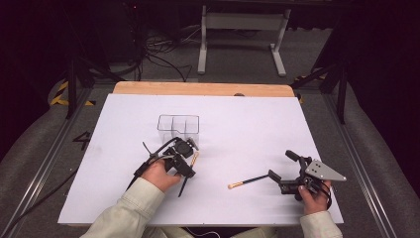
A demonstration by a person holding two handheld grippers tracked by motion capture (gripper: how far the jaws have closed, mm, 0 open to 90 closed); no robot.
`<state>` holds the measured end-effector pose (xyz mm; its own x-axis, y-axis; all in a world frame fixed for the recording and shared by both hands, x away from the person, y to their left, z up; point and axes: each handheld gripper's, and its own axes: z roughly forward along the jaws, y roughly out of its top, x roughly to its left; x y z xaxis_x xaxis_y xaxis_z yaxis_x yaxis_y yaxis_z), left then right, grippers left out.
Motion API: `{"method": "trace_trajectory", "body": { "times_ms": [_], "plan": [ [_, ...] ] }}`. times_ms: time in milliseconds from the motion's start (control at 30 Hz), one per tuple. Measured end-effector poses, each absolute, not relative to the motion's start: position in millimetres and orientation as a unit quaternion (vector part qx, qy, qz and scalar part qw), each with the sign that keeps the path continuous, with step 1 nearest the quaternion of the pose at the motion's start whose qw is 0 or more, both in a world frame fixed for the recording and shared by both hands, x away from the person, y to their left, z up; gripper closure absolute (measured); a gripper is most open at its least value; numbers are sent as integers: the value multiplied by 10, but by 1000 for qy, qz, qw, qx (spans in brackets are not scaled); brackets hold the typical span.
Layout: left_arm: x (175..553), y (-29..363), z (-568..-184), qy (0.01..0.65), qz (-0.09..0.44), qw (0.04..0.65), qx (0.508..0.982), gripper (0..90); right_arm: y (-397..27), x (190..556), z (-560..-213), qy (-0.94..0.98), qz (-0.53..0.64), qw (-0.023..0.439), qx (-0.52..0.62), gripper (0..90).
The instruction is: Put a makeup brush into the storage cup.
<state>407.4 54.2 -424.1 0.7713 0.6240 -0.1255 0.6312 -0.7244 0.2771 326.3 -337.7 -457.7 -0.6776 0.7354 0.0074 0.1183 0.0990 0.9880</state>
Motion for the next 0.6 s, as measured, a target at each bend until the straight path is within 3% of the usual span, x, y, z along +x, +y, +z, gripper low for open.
{"method": "trace_trajectory", "body": {
  "times_ms": [433, 600],
  "plan": [
    [4082, 493, -4248, 349, -4, 135, 927, 622, -3377, 3265, -4578, 695, 597, 258, 306, 8],
    [4054, 472, -4239, 356, -8, 119, 927, 723, -3376, 3264, -4577, 696, 597, 258, 306, 9]
  ]
}}
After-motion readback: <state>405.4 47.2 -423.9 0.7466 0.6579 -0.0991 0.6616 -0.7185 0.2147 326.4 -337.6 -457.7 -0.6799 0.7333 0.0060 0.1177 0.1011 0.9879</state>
